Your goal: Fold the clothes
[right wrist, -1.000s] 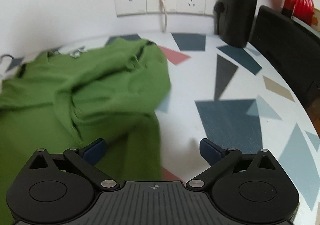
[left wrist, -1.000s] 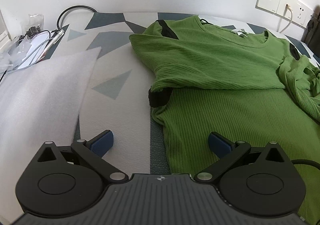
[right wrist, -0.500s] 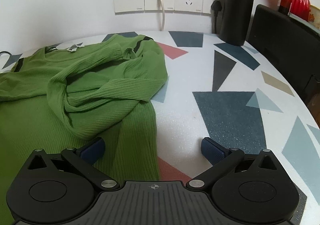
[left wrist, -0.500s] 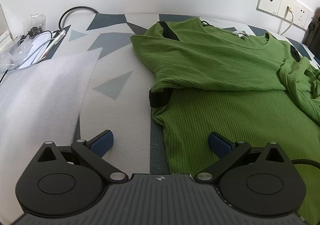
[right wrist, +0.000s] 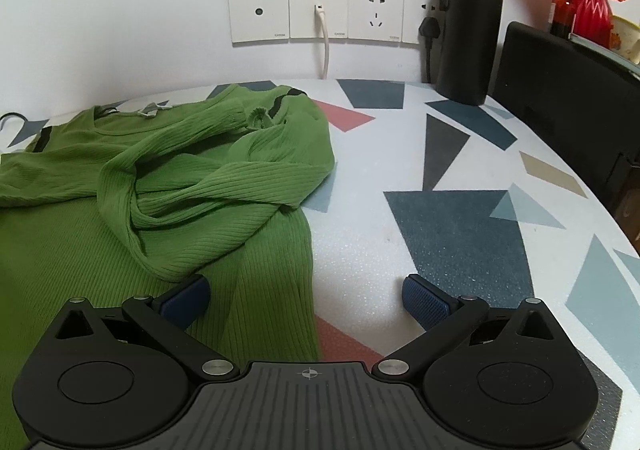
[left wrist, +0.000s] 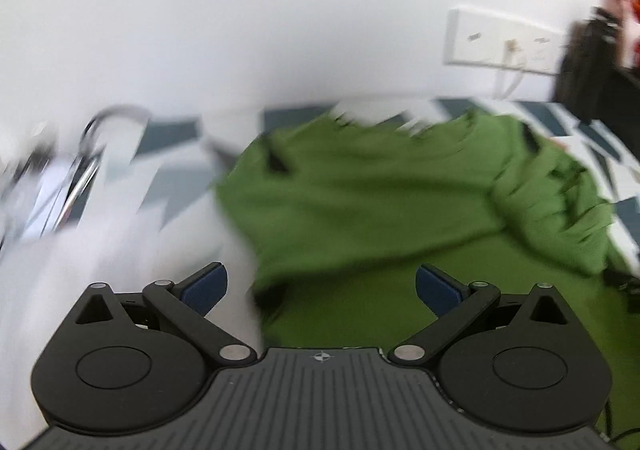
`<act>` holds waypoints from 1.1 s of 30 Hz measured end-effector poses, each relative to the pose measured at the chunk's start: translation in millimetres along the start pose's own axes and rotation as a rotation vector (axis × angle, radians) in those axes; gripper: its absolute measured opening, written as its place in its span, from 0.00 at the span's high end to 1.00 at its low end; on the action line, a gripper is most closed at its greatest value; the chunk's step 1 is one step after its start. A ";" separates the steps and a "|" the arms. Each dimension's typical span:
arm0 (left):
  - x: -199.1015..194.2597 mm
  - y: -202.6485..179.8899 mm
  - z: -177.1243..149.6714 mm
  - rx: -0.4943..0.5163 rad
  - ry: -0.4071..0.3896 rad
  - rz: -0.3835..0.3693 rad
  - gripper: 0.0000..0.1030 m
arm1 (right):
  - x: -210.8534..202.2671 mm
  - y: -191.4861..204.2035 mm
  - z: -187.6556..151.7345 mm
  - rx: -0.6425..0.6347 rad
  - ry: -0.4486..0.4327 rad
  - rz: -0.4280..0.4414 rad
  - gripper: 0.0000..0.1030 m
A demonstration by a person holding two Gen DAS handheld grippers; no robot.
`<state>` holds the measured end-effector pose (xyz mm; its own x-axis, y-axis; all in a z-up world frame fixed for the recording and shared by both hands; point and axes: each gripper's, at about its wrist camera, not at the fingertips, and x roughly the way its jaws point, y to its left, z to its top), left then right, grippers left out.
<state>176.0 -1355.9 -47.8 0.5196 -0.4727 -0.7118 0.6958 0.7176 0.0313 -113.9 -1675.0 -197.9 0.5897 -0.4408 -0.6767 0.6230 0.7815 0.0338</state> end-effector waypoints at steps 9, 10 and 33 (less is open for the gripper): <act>46.4 -75.5 46.2 0.233 0.003 -0.203 0.01 | -0.5 -1.0 -1.2 -0.004 -0.009 0.005 0.01; 53.0 -83.9 49.1 0.266 0.014 -0.254 0.01 | -0.6 -1.0 -1.4 -0.004 -0.010 0.005 0.01; 62.1 -81.1 87.0 0.065 -0.062 -0.300 0.95 | -1.2 -0.5 -1.8 -0.003 -0.012 0.005 0.01</act>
<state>194.9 -1487.9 -33.4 0.3139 -0.6905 -0.6517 0.8521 0.5077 -0.1275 -115.8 -1674.1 -198.5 0.5987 -0.4421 -0.6679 0.6185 0.7850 0.0349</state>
